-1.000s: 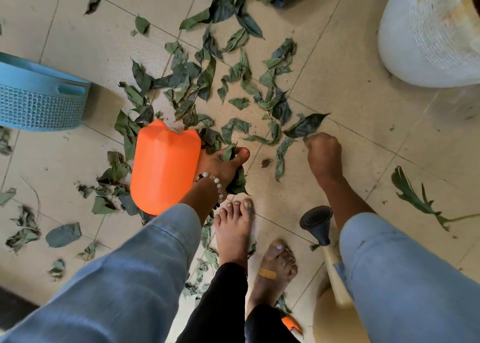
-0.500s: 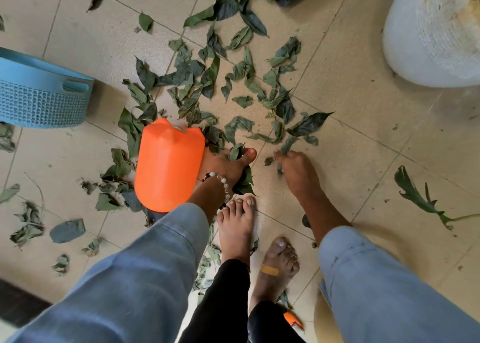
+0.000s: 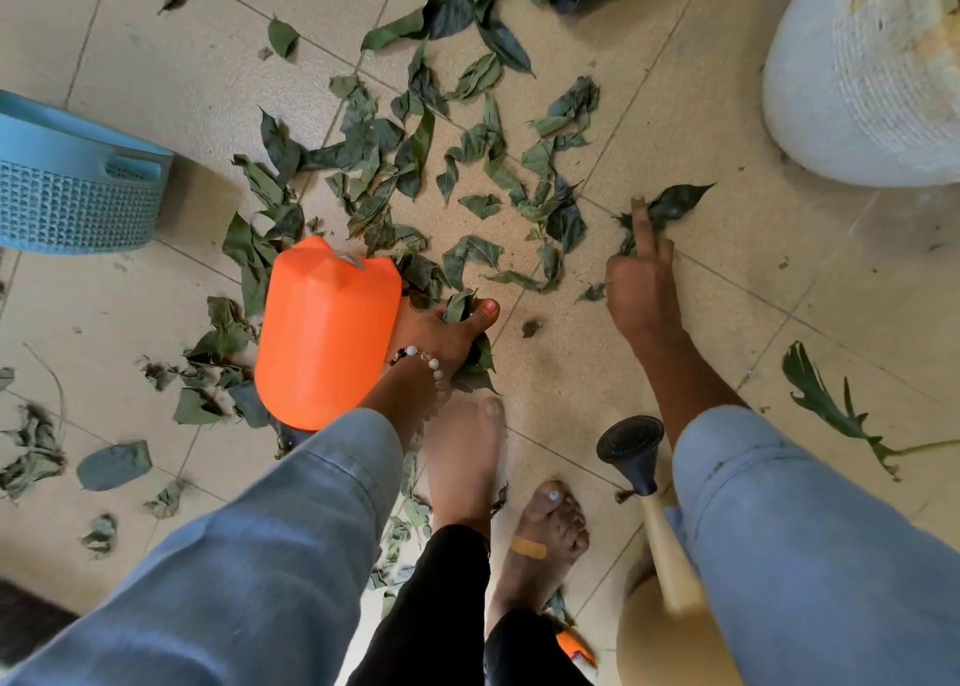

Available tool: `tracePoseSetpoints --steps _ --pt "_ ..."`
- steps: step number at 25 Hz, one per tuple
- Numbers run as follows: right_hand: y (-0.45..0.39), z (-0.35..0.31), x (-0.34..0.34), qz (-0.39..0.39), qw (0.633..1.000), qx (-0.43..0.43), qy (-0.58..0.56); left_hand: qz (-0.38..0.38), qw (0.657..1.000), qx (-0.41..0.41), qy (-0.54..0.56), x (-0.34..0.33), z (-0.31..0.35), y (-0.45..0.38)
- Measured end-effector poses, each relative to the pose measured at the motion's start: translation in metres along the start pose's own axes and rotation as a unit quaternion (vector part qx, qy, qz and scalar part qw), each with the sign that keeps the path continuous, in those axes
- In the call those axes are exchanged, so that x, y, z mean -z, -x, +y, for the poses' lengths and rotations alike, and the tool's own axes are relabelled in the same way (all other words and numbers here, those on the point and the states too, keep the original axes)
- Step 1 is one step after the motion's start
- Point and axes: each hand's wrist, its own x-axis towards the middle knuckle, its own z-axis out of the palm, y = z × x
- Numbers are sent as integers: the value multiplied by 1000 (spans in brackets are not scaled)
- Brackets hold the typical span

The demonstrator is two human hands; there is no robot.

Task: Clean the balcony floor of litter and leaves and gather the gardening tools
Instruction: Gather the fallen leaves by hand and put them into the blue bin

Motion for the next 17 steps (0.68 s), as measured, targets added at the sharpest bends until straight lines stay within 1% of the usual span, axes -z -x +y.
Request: tracePoseSetpoints --steps 1,4,6,8,9,10,11,12,13,14,15,16,17 --pt "-5 4 -3 -3 1000 7 28 -2 1000 12 5 3 17 5" --pt "-11 7 -8 0 998 19 55 -20 1000 3 3 2 15 6" --pt "-11 10 -10 27 997 41 57 -10 1000 22 -9 0 11 8" --pt "-9 11 -10 59 994 71 56 -13 1000 21 14 -3 19 8" --pt "-6 11 -9 51 996 71 33 -15 999 17 29 -5 23 11" --pt "-3 11 -9 48 997 48 -26 -15 999 15 31 -8 24 12" --pt "1 10 -8 42 992 1 -117 -19 999 16 34 -11 26 16" --pt "8 7 -2 26 969 -63 -237 -13 999 11 38 -13 27 17" --pt "18 3 6 -1 918 -125 -376 -7 999 9 41 -12 31 23" --pt "30 -3 17 -32 844 -174 -506 0 999 5 43 -11 32 28" --pt "46 -9 29 -65 763 -208 -609 0 999 5 47 -9 32 36" --pt "63 -15 42 -93 688 -229 -682 -3 998 10 55 -8 33 45" --pt "79 -22 55 -117 627 -241 -732 -2 998 17 62 -6 33 56"
